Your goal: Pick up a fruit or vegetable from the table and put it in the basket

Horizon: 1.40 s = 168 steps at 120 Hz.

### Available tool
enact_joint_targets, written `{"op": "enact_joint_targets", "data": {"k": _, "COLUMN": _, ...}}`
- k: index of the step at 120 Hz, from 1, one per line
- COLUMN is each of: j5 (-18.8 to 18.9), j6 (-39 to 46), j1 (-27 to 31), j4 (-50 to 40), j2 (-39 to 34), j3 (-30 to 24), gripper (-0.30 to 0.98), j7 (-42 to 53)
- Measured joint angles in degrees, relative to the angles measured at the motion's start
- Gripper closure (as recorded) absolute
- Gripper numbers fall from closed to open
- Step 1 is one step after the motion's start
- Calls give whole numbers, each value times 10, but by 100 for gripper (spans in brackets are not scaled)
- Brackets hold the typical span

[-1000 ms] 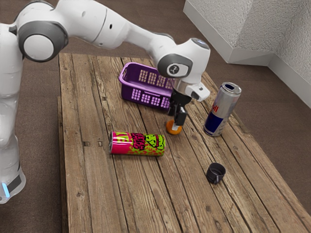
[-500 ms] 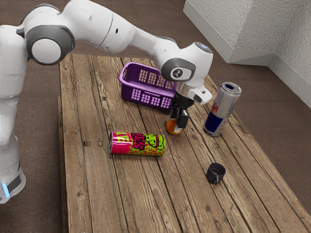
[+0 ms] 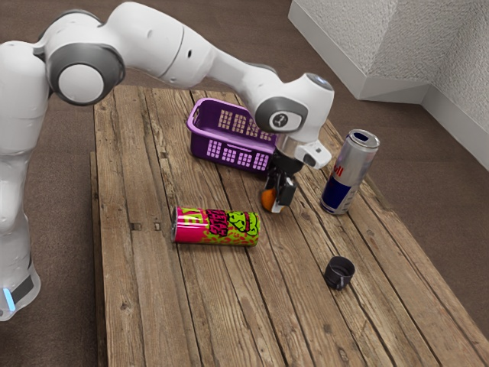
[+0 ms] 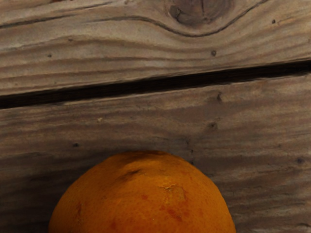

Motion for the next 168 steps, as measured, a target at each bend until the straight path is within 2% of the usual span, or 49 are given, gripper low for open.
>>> {"op": "enact_joint_targets", "data": {"k": 142, "j5": 0, "j6": -5, "j1": 4, "j4": 25, "j2": 19, "j3": 0, "gripper": 6, "j7": 1}}
{"op": "enact_joint_targets", "data": {"k": 168, "j5": 0, "j6": -8, "j1": 4, "j4": 25, "j2": 20, "j3": 0, "gripper": 11, "j7": 1}}
